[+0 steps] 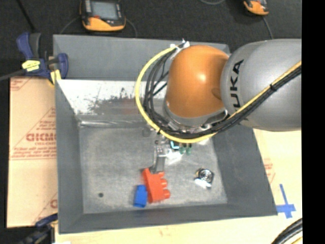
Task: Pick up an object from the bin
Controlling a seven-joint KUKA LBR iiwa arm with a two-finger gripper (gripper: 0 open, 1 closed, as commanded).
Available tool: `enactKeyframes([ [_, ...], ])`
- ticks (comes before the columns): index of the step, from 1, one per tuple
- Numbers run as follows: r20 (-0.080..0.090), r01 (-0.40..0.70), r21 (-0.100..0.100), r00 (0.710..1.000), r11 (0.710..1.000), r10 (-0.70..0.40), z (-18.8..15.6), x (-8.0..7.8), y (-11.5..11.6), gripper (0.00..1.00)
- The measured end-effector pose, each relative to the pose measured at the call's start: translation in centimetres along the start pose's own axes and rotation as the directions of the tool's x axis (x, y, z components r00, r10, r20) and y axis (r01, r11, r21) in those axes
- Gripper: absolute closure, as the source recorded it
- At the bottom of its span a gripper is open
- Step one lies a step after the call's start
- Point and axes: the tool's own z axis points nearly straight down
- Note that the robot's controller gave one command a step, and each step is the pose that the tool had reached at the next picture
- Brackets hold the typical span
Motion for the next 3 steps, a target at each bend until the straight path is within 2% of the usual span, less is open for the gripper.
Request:
enactKeyframes([
  [1, -0.002, 0.177, 0.003, 0.984, 0.984, -0.177, 11.0, 4.3, -3.4, 0.0],
  [2, 0.016, 0.271, 0.006, 0.962, 0.963, -0.271, 14.2, 4.5, -1.6, 0.0],
  [3, 0.002, 0.268, 0.001, 0.963, 0.963, -0.268, 14.5, 4.9, -1.5, 1.0],
])
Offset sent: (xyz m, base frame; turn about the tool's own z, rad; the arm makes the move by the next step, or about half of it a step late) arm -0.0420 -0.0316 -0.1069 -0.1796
